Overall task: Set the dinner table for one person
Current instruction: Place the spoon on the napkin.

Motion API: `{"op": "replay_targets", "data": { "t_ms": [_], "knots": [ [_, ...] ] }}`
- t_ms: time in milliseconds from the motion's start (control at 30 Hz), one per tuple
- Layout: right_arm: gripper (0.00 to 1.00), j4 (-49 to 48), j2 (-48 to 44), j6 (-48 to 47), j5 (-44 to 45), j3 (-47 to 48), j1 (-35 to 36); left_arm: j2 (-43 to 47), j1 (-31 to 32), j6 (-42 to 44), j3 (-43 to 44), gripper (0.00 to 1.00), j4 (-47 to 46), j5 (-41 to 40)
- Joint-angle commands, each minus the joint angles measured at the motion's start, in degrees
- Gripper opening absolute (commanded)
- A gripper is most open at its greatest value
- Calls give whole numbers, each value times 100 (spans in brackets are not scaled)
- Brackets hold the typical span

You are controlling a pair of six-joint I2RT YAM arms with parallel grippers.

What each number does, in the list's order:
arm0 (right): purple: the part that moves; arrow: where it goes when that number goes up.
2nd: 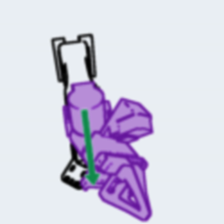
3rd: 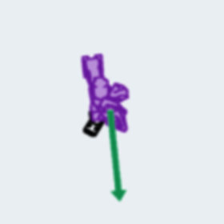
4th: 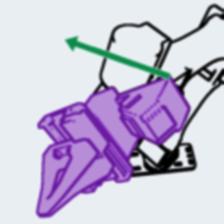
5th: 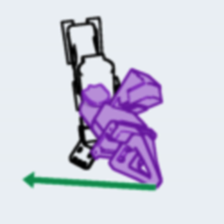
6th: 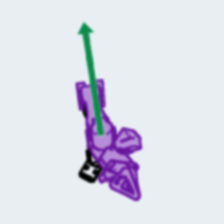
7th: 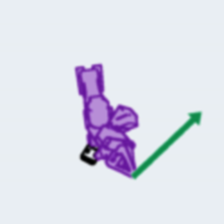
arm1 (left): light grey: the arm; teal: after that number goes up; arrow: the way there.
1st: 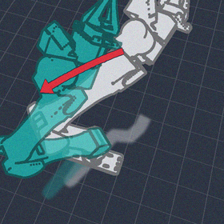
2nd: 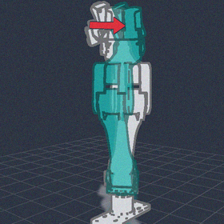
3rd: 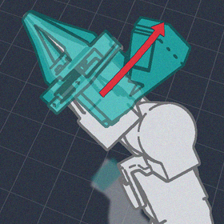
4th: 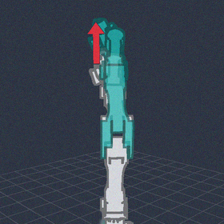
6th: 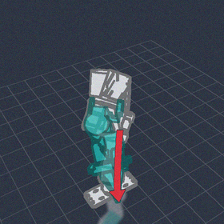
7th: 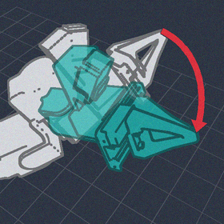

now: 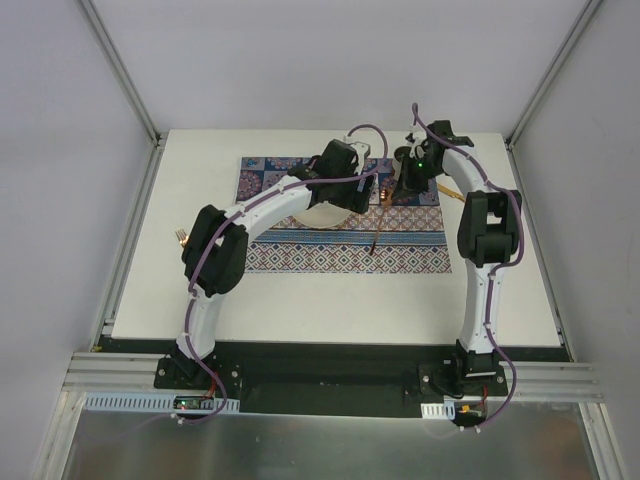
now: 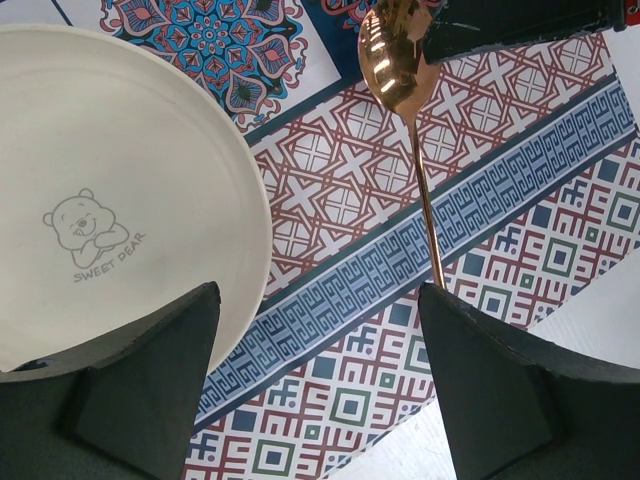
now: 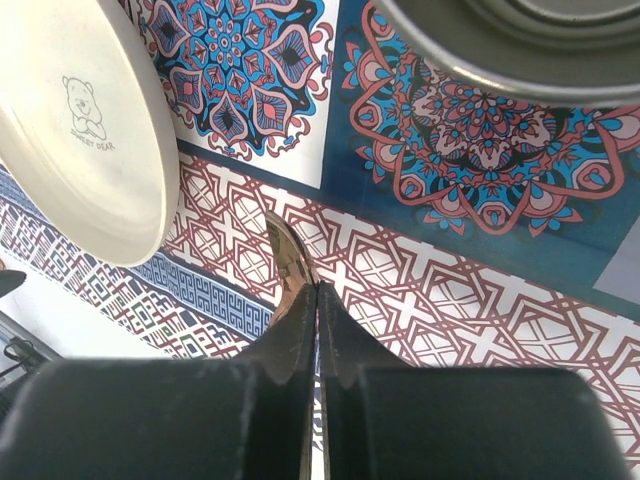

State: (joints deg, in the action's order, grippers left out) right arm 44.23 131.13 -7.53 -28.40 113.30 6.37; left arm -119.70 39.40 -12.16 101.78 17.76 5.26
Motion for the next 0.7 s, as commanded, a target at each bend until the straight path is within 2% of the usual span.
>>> {"op": "replay_targets", "data": {
  "t_ms": [0, 333, 667],
  "knots": [
    [1, 165, -17, -328, -157, 132, 110, 245, 15, 83, -9, 79, -115, -122],
    [1, -1, 176, -232, -96, 105, 277, 272, 7, 135, -61, 79, -115, -183],
    [1, 121, 492, -205, -86, 509, 347, 193, -37, 188, 0, 79, -115, -174]
  ]
}}
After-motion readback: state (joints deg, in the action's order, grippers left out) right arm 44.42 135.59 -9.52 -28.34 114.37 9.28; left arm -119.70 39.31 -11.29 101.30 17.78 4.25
